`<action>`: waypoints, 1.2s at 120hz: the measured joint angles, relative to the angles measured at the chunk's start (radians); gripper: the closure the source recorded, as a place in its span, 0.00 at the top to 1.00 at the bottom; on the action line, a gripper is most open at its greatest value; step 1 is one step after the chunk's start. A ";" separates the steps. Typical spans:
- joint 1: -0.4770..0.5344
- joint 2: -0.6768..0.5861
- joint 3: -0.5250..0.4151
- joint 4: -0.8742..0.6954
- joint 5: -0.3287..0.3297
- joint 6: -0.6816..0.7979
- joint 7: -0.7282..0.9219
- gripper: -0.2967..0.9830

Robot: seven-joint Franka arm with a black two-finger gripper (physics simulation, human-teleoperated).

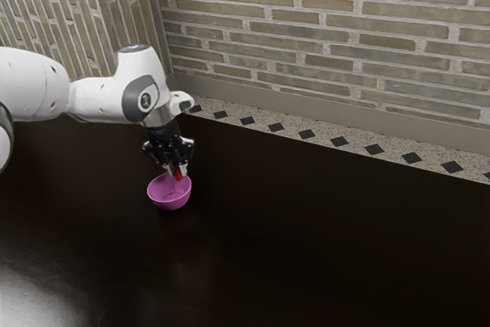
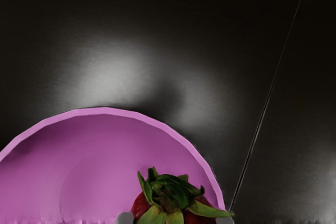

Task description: Take strawberry from the bowl

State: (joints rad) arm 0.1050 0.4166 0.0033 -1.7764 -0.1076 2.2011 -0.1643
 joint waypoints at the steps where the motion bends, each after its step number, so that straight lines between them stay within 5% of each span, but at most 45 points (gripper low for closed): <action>1: -0.001 0.000 -0.002 0.000 0.000 0.000 0.000 0.28; 61: -0.055 0.159 -0.102 0.123 -0.027 0.007 -0.021 0.27; 83: -0.063 0.175 -0.102 0.136 -0.043 0.008 -0.013 0.52; 120: -0.091 -0.160 -0.101 0.036 0.003 -0.060 -0.004 0.71; 144: -0.095 -0.324 -0.102 0.210 0.104 -0.288 0.002 0.75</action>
State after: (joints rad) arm 0.0105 0.0929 -0.0992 -1.5660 -0.0032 1.9135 -0.1628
